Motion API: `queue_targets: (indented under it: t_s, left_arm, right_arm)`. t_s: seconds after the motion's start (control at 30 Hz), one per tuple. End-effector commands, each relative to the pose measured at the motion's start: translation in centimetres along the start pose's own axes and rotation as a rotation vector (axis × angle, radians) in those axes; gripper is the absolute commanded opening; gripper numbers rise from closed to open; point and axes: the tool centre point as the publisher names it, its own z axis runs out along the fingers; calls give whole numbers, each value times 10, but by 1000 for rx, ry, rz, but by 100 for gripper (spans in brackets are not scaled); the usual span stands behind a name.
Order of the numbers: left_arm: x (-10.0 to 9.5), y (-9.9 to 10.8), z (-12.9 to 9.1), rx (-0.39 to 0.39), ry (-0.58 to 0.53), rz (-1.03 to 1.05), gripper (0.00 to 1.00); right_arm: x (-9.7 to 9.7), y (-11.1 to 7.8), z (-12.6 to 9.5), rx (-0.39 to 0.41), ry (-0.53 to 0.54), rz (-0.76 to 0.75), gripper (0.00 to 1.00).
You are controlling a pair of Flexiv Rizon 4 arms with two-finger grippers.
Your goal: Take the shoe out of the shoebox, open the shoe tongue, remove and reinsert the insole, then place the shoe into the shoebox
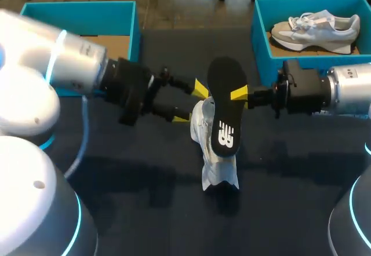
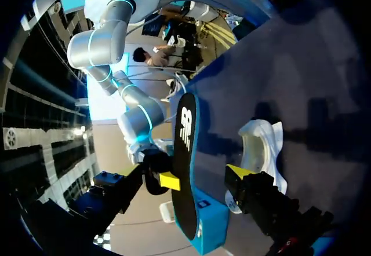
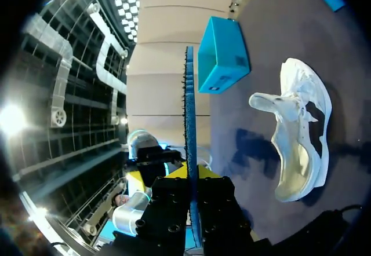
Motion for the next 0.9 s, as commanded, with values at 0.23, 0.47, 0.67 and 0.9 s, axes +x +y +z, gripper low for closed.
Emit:
queue_targets:
  t_s: [0.23, 0.47, 0.67, 0.9]
  left_arm:
    - [-24, 9, -7, 74, 430, -35, 100]
    - [-24, 9, -7, 74, 430, -35, 100]
    - [-24, 9, -7, 74, 430, -35, 100]
    - [-32, 13, 1, 63, 576, -45, 100]
  right_arm:
    - [-17, 4, 10, 15, 11, 13, 0]
    - [-24, 6, 14, 16, 28, 4, 0]
    - [-26, 6, 17, 25, 27, 2, 0]
    - [-26, 4, 17, 33, 25, 4, 0]
